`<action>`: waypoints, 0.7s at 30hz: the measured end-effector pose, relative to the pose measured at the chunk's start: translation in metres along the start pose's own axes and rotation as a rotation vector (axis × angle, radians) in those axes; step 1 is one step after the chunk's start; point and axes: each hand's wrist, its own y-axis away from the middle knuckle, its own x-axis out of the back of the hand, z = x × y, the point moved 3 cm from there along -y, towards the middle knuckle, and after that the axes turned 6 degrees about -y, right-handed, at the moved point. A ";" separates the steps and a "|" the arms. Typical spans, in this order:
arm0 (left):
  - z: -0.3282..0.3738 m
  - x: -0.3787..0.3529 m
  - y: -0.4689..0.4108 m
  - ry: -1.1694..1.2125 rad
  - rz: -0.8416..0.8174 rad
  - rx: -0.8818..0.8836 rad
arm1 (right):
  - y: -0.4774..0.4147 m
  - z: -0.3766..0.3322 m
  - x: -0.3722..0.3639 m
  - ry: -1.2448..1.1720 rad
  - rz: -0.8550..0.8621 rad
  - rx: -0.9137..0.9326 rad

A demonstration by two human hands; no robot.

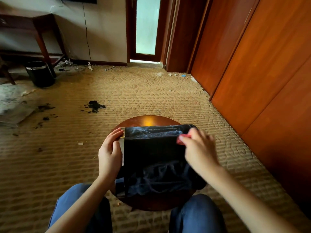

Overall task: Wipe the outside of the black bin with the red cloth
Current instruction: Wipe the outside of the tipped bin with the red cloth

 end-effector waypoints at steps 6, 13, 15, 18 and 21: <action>0.003 0.000 0.000 -0.036 0.022 -0.027 | -0.005 -0.016 0.000 0.001 -0.061 -0.115; 0.000 0.003 0.003 -0.163 0.022 -0.111 | 0.011 -0.100 -0.005 -0.262 -0.050 0.272; -0.002 0.005 0.006 -0.177 0.022 -0.125 | 0.002 -0.063 -0.005 -0.237 -0.090 0.248; -0.002 0.005 0.008 -0.197 0.011 -0.132 | -0.026 0.008 0.004 0.040 -0.262 0.085; -0.001 0.004 0.006 -0.193 0.021 -0.127 | -0.042 0.044 0.006 0.075 -0.350 -0.064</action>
